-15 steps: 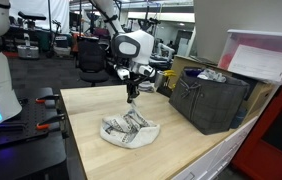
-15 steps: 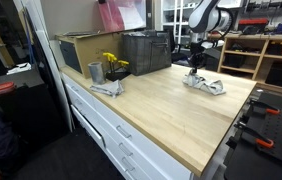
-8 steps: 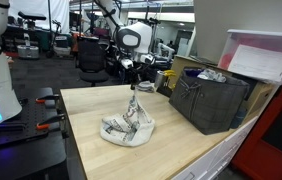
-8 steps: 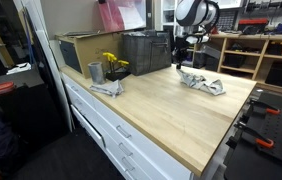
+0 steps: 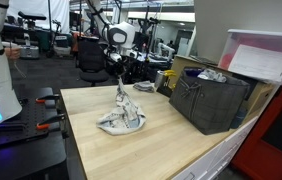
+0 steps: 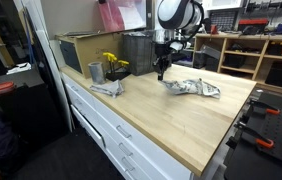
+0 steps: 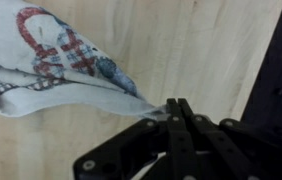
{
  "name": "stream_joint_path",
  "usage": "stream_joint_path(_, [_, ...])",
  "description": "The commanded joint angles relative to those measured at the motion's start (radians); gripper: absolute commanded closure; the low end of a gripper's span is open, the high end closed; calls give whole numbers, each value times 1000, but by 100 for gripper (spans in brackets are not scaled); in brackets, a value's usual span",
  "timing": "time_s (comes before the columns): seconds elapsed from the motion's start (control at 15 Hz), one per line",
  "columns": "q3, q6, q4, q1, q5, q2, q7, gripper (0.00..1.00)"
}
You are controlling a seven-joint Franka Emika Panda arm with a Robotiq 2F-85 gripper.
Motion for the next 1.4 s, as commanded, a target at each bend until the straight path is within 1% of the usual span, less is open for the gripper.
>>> stream_joint_path(0.0, [41, -56, 33, 65, -4, -10, 8, 99])
stream_joint_path(0.27, [73, -73, 63, 140, -25, -9, 21, 99])
stream_joint_path(0.4, [88, -85, 81, 166, -25, -5, 21, 99])
stream_joint_path(0.47, [113, -109, 92, 160, 24, -8, -11, 99])
stream_joint_path(0.6, [128, -118, 93, 171, 32, -20, -8, 99])
stream_joint_path(0.67, [132, -127, 89, 169, 41, -24, -8, 71])
stream_joint_path(0.73, [132, -127, 76, 167, 43, -31, -11, 71])
stream_joint_path(0.87, [121, -118, 39, 160, 37, -48, -7, 57])
stream_joint_path(0.93, [101, -93, -13, 148, 25, -68, 0, 48])
stream_joint_path(1.07, [74, -80, -76, 126, 30, -91, -2, 34])
stream_joint_path(1.2, [33, -55, -165, 82, 49, -118, -13, 19])
stream_joint_path(1.33, [-7, -47, -223, 35, 61, -133, -31, 5])
